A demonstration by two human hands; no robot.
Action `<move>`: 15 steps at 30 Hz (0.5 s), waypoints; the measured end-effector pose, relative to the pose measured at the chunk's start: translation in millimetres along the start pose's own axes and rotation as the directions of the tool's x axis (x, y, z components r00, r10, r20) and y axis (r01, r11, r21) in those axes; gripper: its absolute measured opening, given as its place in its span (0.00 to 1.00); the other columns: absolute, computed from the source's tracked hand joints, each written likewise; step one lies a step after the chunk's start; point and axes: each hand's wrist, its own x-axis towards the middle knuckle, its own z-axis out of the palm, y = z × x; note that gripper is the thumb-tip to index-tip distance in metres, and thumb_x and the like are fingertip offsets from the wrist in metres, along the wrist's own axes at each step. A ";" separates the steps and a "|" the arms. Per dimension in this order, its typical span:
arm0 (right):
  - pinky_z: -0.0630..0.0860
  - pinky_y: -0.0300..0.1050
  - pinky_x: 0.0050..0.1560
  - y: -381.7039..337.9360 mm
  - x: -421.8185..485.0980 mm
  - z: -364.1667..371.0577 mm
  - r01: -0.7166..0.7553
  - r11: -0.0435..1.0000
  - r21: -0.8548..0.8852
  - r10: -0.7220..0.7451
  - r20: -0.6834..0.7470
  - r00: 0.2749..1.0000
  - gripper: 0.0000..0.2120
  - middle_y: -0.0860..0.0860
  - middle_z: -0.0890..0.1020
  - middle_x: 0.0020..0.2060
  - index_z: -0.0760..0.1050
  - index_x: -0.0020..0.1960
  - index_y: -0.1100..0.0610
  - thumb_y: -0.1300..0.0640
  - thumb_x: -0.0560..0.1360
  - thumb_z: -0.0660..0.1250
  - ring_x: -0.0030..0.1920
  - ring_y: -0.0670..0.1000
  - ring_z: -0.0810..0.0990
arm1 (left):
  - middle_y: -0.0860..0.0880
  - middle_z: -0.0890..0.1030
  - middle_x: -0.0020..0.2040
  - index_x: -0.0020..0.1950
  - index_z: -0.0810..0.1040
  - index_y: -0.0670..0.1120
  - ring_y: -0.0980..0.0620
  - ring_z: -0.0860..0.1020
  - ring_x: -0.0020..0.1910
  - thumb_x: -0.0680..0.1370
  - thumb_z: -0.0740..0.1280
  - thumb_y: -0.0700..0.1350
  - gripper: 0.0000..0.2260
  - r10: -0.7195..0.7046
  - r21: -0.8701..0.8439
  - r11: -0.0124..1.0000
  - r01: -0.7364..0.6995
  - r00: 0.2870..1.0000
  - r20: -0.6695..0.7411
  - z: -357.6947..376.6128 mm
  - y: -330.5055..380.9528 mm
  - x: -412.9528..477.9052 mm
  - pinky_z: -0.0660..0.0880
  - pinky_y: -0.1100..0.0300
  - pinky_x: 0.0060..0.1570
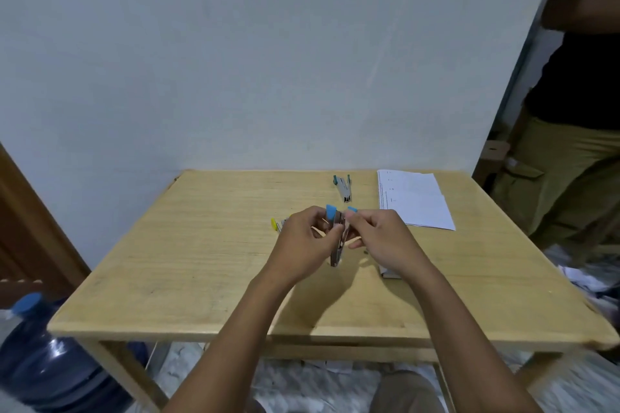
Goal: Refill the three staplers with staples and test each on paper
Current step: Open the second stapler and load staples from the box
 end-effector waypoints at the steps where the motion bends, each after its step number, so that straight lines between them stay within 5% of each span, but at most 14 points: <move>1: 0.80 0.51 0.49 0.5 -2.1 1.9 0.009 1.000 -0.010 -0.009 -0.011 1.000 0.18 0.46 0.84 0.33 0.82 0.37 0.51 0.51 0.82 0.61 0.37 0.49 0.85 | 0.56 0.78 0.36 0.48 0.80 0.53 0.52 0.77 0.29 0.76 0.70 0.47 0.02 0.012 0.008 1.000 -0.012 1.000 -0.001 -0.1 0.6 -2.0 0.74 0.58 0.34; 4: 0.79 0.47 0.47 -1.0 -6.7 8.8 0.025 1.000 -0.013 -0.025 -0.072 0.997 0.17 0.49 0.85 0.35 0.83 0.42 0.56 0.52 0.82 0.60 0.36 0.45 0.84 | 0.56 0.80 0.37 0.51 0.80 0.50 0.57 0.74 0.28 0.77 0.69 0.47 0.04 0.058 0.061 0.997 -0.057 0.998 -0.024 0.1 4.2 -7.7 0.72 0.63 0.33; 9: 0.79 0.54 0.45 1.5 -5.6 25.7 0.019 0.999 -0.038 -0.025 -0.175 0.984 0.18 0.59 0.84 0.35 0.81 0.41 0.62 0.53 0.82 0.60 0.41 0.60 0.83 | 0.54 0.82 0.39 0.53 0.79 0.49 0.56 0.75 0.27 0.77 0.68 0.46 0.05 0.092 0.105 0.991 -0.087 0.994 -0.052 -1.3 3.6 -15.0 0.73 0.63 0.32; 15: 0.80 0.53 0.45 -0.4 -4.1 46.0 -0.025 1.000 0.009 0.027 -0.226 0.974 0.17 0.56 0.85 0.35 0.82 0.40 0.60 0.54 0.81 0.60 0.41 0.57 0.85 | 0.55 0.82 0.39 0.54 0.79 0.49 0.55 0.77 0.27 0.77 0.68 0.45 0.06 0.105 0.151 0.984 -0.093 0.991 -0.078 -7.2 -2.5 -19.9 0.72 0.63 0.34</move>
